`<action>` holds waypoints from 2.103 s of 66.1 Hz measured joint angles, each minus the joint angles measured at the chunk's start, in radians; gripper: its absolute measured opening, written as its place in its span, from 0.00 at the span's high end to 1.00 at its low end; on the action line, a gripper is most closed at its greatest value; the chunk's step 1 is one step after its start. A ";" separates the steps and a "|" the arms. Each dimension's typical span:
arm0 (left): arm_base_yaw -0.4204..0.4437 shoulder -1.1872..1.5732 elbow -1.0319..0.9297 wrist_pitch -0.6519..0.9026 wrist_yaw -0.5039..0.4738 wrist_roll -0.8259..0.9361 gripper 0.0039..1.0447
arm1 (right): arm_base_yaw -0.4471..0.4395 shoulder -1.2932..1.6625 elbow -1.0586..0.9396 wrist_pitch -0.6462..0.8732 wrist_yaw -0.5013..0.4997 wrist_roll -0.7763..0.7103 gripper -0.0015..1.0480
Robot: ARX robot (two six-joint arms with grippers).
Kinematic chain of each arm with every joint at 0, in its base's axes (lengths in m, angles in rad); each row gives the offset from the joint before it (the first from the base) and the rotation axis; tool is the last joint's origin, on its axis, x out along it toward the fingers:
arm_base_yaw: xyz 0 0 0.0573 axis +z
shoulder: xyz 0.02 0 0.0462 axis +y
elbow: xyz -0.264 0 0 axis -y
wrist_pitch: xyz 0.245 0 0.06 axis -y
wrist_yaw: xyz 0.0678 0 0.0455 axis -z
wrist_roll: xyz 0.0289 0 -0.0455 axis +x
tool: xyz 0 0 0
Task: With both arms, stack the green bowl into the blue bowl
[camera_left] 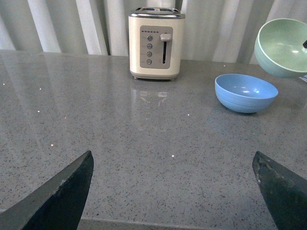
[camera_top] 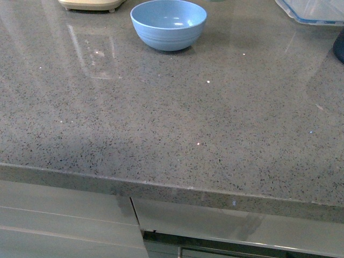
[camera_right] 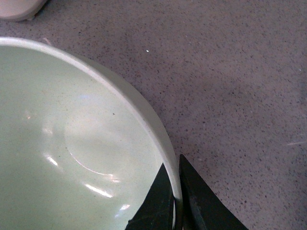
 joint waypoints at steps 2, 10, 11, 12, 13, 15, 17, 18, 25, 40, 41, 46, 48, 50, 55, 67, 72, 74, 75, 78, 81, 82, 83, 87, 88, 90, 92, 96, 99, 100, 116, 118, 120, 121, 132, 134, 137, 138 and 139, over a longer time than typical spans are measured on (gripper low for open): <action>0.000 0.000 0.000 0.000 0.000 0.000 0.06 | 0.005 0.010 0.018 -0.007 0.000 -0.003 0.99; 0.000 0.000 0.000 0.000 0.000 0.000 0.06 | 0.024 0.054 0.085 -0.028 0.000 -0.012 0.99; 0.000 0.000 0.000 0.000 0.000 0.000 0.06 | 0.026 0.057 0.087 -0.028 0.000 -0.013 0.99; 0.000 0.000 0.000 0.000 0.000 0.000 0.06 | 0.027 0.058 0.088 -0.028 0.001 -0.014 0.99; 0.000 0.000 0.000 0.000 0.000 0.000 0.06 | 0.029 0.061 0.089 -0.028 0.001 -0.014 0.99; 0.000 0.000 0.000 0.000 0.000 0.000 0.06 | 0.031 0.063 0.090 -0.028 0.001 -0.014 0.99; 0.000 0.000 0.000 0.000 0.000 0.000 0.06 | 0.034 0.065 0.090 -0.028 0.001 -0.016 0.99; 0.000 0.000 0.000 0.000 0.000 0.000 0.06 | 0.035 0.065 0.089 -0.027 0.001 -0.016 0.99; 0.000 0.000 0.000 0.000 0.000 0.000 0.06 | 0.045 0.068 0.082 -0.021 0.000 -0.018 0.99; 0.000 0.000 0.000 0.000 0.000 0.000 0.06 | 0.060 0.067 0.032 0.010 -0.005 -0.026 0.99; 0.000 0.000 0.000 0.000 0.000 0.000 0.06 | 0.062 0.069 0.031 0.010 -0.005 -0.026 0.99; 0.000 0.000 0.000 0.000 0.000 0.000 0.06 | 0.066 0.070 0.031 0.011 -0.005 -0.029 0.99; 0.000 0.000 0.000 0.000 0.000 0.000 0.06 | 0.067 0.070 0.031 0.012 -0.005 -0.029 0.99; 0.000 0.000 0.000 0.000 0.000 0.000 0.06 | 0.069 0.070 0.031 0.012 -0.005 -0.029 0.99; 0.000 0.000 0.000 0.000 0.000 0.000 0.06 | 0.072 0.070 0.031 0.014 -0.004 -0.029 0.99; 0.000 0.000 0.000 0.000 0.000 0.000 0.06 | 0.092 0.085 0.031 0.021 -0.004 -0.030 0.99; 0.000 0.000 0.000 0.000 0.000 0.000 0.06 | 0.099 0.091 0.031 0.021 -0.004 -0.030 0.99; 0.000 0.000 0.000 0.000 0.000 0.000 0.06 | 0.103 0.095 0.031 0.021 -0.004 -0.031 0.99; 0.000 0.000 0.000 0.000 0.000 0.000 0.06 | 0.104 0.097 0.031 0.021 -0.003 -0.032 0.99; 0.000 0.000 0.000 0.000 0.000 0.000 0.06 | 0.109 0.103 0.032 0.021 -0.004 -0.032 0.99; 0.000 0.000 0.000 0.000 0.000 0.000 0.06 | 0.112 0.108 0.036 0.019 -0.004 -0.034 0.99; 0.000 0.000 0.000 0.000 0.000 0.000 0.06 | 0.113 0.113 0.039 0.019 -0.004 -0.035 0.99; 0.000 0.000 0.000 0.000 0.000 0.000 0.06 | 0.115 0.117 0.041 0.019 -0.004 -0.036 0.99; 0.000 0.000 0.000 0.000 0.000 0.000 0.06 | 0.119 0.126 0.045 0.019 -0.005 -0.037 0.99; 0.000 0.000 0.000 0.000 0.000 0.000 0.06 | 0.120 0.127 0.046 0.019 -0.006 -0.037 0.99; 0.000 0.000 0.000 0.000 0.000 0.000 0.06 | 0.122 0.131 0.046 0.019 -0.006 -0.038 0.99; 0.000 0.000 0.000 0.000 0.000 0.000 0.06 | 0.122 0.135 0.047 0.019 -0.006 -0.039 0.99; 0.000 0.000 0.000 0.000 0.000 0.000 0.06 | 0.124 0.140 0.051 0.023 -0.004 -0.040 0.99; 0.000 0.000 0.000 0.000 0.000 0.000 0.06 | 0.124 0.146 0.063 0.022 -0.004 -0.040 0.99; 0.000 0.000 0.000 0.000 0.000 0.000 0.06 | 0.123 0.147 0.066 0.022 -0.004 -0.039 0.99; 0.000 0.000 0.000 0.000 0.000 0.000 0.06 | 0.111 0.150 0.098 0.040 -0.024 -0.005 0.70; 0.000 0.000 0.000 0.000 0.000 0.000 0.06 | 0.108 0.150 0.100 0.042 -0.024 0.001 0.65; 0.000 0.000 0.000 0.000 0.000 0.000 0.06 | 0.106 0.150 0.100 0.042 -0.023 0.007 0.60; 0.000 0.000 0.000 0.000 0.000 0.000 0.06 | 0.105 0.150 0.100 0.043 -0.023 0.008 0.59; 0.000 0.000 0.000 0.000 0.000 0.000 0.06 | 0.080 0.130 0.066 0.070 -0.019 0.027 0.30; 0.000 0.000 0.000 0.000 0.000 0.000 0.06 | 0.074 0.120 0.056 0.071 -0.019 0.032 0.25; 0.000 0.000 0.000 0.000 0.000 0.000 0.06 | 0.064 0.100 0.034 0.080 -0.019 0.036 0.18; 0.000 0.000 0.000 0.000 0.000 0.000 0.06 | 0.062 0.094 0.027 0.084 -0.019 0.036 0.17; 0.000 0.000 0.000 0.000 0.000 0.000 0.06 | 0.056 0.082 0.011 0.095 -0.018 0.037 0.13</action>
